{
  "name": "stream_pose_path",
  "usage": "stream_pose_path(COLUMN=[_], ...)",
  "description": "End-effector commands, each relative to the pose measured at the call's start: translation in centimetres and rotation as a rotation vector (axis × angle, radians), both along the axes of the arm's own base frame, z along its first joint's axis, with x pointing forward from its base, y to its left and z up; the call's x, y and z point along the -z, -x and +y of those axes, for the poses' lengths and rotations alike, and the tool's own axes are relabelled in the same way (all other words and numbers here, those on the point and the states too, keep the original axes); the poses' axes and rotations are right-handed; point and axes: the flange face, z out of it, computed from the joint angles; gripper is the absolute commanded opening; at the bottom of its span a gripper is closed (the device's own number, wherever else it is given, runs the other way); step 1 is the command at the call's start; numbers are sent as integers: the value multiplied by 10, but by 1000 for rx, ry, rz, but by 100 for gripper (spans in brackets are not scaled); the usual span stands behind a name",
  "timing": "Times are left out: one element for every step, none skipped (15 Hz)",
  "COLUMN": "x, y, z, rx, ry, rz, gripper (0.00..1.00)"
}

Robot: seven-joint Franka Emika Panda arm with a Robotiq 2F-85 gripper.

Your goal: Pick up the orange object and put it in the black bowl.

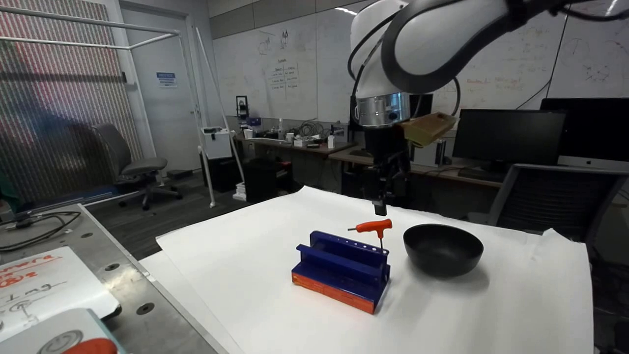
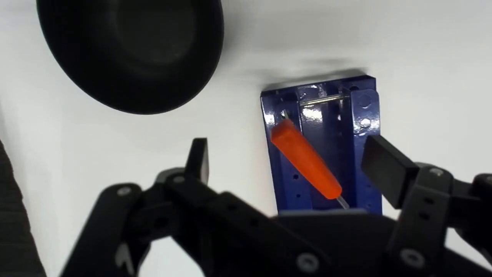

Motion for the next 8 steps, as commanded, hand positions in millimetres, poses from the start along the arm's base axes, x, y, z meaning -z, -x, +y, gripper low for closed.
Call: stream_pose_path(x=[9, 14, 18, 21, 24, 25, 25, 25], y=[-39, -43, -47, -50, -51, -51, -49, -48], z=[-8, -10, -12, -12, -13, -12, -13, -13], rx=[-72, -88, -102, -120, -140, -165, -188, -216], ry=[-41, -49, -55, -60, -67, -72, -78, -85], rz=[110, 143, 172, 201, 230, 259, 286, 307], gripper=[100, 100, 100, 100, 75, 74, 68, 73])
